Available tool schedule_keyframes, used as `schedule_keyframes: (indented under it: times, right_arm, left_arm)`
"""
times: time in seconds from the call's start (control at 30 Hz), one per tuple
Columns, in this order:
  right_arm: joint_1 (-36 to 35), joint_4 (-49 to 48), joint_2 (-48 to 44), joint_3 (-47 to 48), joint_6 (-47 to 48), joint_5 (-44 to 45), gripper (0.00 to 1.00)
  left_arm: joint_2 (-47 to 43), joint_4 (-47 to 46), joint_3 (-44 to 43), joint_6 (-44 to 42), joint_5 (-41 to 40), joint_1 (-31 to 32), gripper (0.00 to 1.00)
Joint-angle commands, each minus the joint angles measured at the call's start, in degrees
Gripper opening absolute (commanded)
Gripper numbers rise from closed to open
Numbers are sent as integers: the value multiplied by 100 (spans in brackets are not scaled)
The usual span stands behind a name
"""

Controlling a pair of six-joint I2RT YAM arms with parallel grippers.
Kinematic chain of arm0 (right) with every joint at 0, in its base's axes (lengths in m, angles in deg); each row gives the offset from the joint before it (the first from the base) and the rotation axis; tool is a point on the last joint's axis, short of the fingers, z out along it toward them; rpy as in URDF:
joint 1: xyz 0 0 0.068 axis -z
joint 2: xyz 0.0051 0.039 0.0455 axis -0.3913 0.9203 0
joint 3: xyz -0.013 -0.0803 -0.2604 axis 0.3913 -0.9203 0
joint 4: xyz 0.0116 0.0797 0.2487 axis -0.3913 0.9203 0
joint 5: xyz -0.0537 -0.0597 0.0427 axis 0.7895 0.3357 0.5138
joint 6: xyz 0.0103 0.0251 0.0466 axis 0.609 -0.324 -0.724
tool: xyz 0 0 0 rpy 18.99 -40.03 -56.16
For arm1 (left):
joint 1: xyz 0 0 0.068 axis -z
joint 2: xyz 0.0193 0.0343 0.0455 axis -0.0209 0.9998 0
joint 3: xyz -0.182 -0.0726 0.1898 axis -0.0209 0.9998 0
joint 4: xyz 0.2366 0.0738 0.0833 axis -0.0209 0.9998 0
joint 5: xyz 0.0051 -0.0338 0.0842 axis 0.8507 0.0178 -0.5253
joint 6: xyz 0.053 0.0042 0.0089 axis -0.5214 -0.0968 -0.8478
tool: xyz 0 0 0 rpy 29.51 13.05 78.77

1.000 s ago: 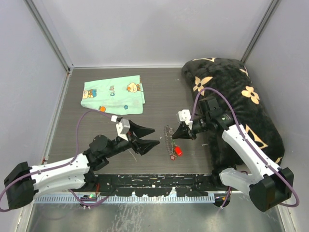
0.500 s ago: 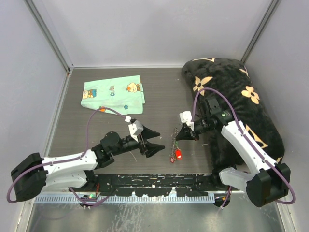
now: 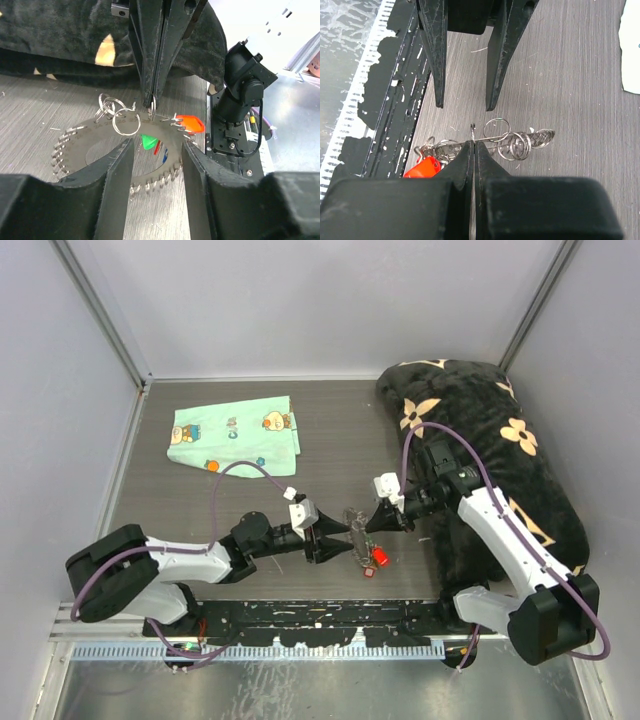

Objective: Remove the keys from the keyring
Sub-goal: Remove the key from the keyring.

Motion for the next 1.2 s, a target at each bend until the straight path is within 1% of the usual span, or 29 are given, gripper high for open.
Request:
schedule_keyframes:
  times: [0.0,0.17,0.27,0.47,0.57,0.63,0.7,0.77,1.0,1.17]
  right_arm:
    - [14,141,119,322,257,-406,1]
    - [9,201,116,347,310,-442,1]
    - [11,209,106,367,305,-474,1]
    - [14,214,71,364,290,-537,1]
    - [13,211,72,362,275,-556,1]
    - [5,209,76,374,255,-574,1]
    - [9,208,82,378,236,-592,1]
    - [13,204,64,384,217,-592,1]
    - [-43,164,64,386,172,-589,1]
    - [-48,153,56,388,154,-583,1]
  left_arm:
    - [80,-945,-250,-144,72,19,43]
    - [106,-1023,-303,123,-4,23,40]
    - [-54,-1182,-220,345,11,20,38]
    - [-135,-1073,-170,604,-47,19,35]
    - [-165,-999,-272,707,-35,51,33]
    - [-230,-676,-390,646,-95,78,32]
    - [-313,-145,-489,453,-206,140,32]
    - [-379,137,-519,259,-363,234,32]
    - [-441,669,-661,-150,-544,371,32]
    - [-373,743,-712,-304,-609,371,32]
